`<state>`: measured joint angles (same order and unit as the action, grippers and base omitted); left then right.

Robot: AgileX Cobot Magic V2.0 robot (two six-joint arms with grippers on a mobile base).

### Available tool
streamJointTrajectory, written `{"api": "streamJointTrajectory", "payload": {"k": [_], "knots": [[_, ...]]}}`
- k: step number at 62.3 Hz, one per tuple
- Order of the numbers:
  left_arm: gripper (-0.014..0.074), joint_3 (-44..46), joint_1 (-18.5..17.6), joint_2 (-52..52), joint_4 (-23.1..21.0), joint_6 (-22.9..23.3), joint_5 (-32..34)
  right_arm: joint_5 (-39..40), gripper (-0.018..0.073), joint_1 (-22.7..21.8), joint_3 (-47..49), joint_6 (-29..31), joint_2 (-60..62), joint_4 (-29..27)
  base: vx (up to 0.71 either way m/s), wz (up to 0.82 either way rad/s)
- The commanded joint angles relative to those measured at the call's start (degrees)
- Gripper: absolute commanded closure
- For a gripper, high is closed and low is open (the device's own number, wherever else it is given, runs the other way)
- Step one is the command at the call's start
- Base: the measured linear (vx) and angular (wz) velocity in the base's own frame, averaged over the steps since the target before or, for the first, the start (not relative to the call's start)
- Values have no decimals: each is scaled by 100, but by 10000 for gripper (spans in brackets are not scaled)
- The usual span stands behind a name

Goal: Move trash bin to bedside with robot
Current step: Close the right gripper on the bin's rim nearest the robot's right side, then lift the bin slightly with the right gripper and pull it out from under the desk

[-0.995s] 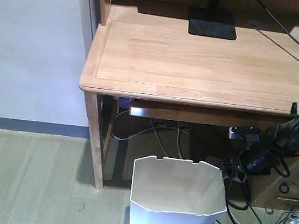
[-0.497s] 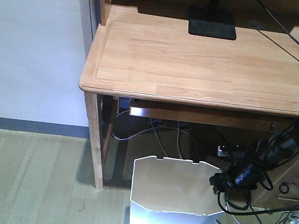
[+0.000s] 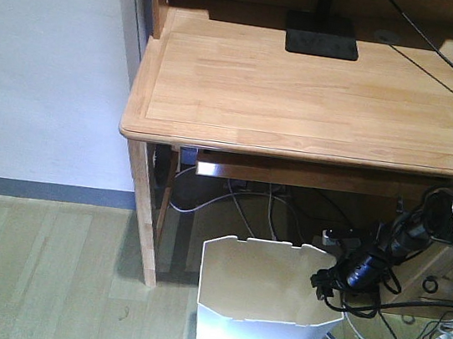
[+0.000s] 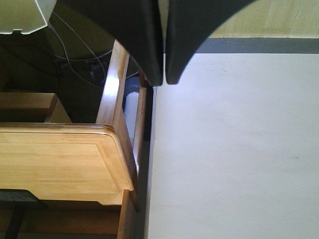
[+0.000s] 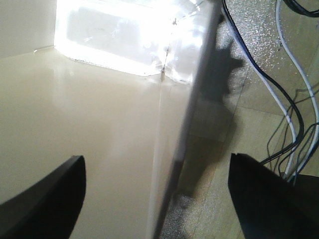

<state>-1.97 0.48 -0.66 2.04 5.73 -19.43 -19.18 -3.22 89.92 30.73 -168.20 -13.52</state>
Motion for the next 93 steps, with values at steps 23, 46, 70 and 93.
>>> {"api": "streamJointTrajectory", "payload": {"k": [23,46,70,93], "knots": [[603,-19,-4,102,-13,25,418,-1032,184,-15,1503,54,-571,-273,0,0],[603,-19,-4,102,-13,25,418,-931,571,-39,1552,1048,-592,-1699,0,0],[603,-19,-4,102,-13,25,418,-2288,564,-789,1531,2940,-542,-4061,0,0],[603,-19,-4,102,-13,25,418,-1228,563,-876,-307,3954,597,-4099,0,0]]}}
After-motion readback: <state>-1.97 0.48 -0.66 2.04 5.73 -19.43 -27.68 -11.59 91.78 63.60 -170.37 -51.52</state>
